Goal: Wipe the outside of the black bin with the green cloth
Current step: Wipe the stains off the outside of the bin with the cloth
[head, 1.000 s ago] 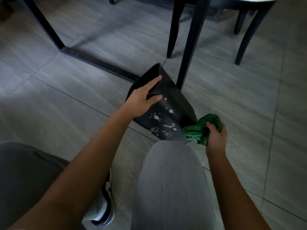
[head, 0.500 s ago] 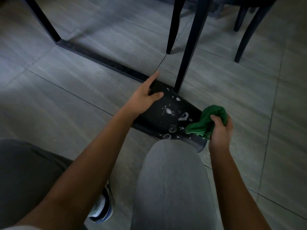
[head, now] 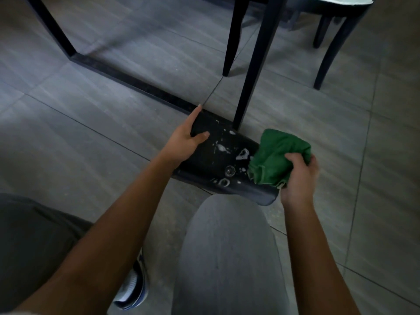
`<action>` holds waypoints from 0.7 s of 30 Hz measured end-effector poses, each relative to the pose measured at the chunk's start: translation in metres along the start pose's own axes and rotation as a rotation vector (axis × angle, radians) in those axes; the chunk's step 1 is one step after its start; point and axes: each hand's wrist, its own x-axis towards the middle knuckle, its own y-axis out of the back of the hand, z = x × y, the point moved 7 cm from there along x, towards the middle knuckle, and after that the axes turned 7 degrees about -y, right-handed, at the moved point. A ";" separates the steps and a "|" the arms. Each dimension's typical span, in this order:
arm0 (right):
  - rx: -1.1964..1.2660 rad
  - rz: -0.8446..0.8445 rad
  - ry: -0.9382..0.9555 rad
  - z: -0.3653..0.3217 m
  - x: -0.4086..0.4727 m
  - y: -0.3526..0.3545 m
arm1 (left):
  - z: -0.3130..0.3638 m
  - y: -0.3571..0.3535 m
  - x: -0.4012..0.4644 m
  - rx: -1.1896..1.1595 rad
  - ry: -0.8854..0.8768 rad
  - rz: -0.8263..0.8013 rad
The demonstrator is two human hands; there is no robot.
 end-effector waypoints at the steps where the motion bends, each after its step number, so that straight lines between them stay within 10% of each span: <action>1: 0.048 0.002 -0.064 0.010 0.000 0.000 | -0.002 0.000 0.000 -0.018 0.019 0.003; 16: -1.214 -0.160 0.504 0.052 -0.033 -0.023 | -0.013 -0.001 -0.001 0.011 0.097 -0.011; 21: -1.018 -0.099 0.480 0.045 -0.006 -0.008 | -0.016 -0.005 0.000 -0.074 0.105 0.019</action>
